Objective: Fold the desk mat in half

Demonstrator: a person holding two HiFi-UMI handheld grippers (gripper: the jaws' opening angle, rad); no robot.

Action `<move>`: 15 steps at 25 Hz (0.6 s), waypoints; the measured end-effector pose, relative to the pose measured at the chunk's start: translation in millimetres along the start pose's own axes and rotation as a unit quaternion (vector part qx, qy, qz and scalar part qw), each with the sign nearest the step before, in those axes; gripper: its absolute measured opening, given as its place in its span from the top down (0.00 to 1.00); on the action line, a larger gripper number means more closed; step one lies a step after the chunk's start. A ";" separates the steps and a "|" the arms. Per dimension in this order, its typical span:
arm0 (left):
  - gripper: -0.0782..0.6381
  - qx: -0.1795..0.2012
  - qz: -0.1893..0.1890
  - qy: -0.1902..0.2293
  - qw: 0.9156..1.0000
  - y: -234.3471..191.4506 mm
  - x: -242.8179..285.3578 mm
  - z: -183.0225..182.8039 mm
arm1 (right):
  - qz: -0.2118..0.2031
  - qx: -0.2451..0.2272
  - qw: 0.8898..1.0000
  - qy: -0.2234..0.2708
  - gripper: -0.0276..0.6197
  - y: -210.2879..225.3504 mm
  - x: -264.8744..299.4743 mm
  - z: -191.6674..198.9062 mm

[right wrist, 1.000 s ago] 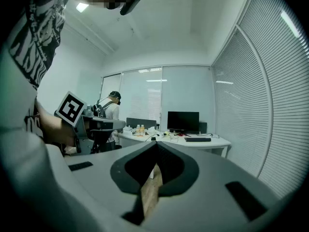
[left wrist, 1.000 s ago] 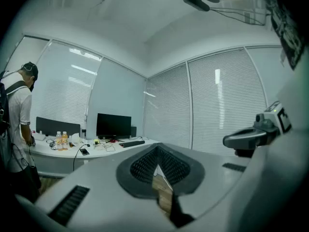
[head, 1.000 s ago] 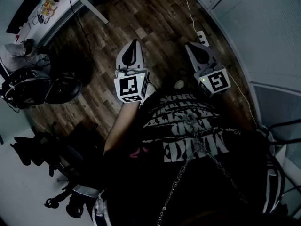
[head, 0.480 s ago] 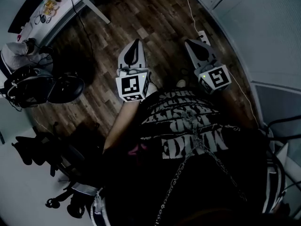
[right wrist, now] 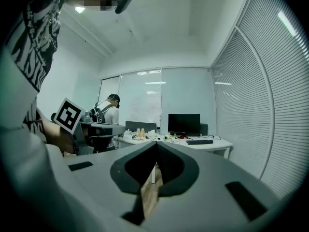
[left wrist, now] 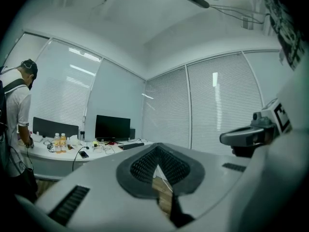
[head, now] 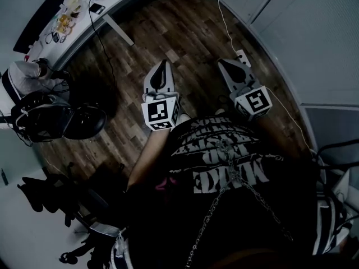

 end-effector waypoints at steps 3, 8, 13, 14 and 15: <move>0.88 0.000 0.007 0.006 1.000 -16.6 11.6 0.7 | 0.008 0.004 1.000 0.004 0.96 -3.3 20.3 0.7; 0.88 -0.017 0.035 -0.001 0.999 -9.9 -16.9 2.0 | 0.019 -0.013 1.000 -0.010 0.96 -31.0 -1.9 0.3; 0.88 -0.030 0.034 -0.017 0.999 -20.7 24.9 37.4 | 0.030 0.001 0.999 -0.019 0.96 8.0 20.7 29.4; 0.88 -0.031 0.029 -0.020 0.999 -23.0 29.5 41.7 | 0.031 0.004 0.999 -0.023 0.96 11.1 22.2 34.8; 0.88 -0.032 0.025 -0.023 0.999 -24.9 31.4 44.2 | 0.031 0.008 0.999 -0.027 0.96 12.1 22.4 39.2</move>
Point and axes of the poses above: the fingertips, and each gripper's own axes: x forward along the fingers, y to its right, z out of its underside, the point moved 3 cm from there along -x, backward along the fingers, and after that the axes turned 10 degrees about y, right-handed, at the moved point
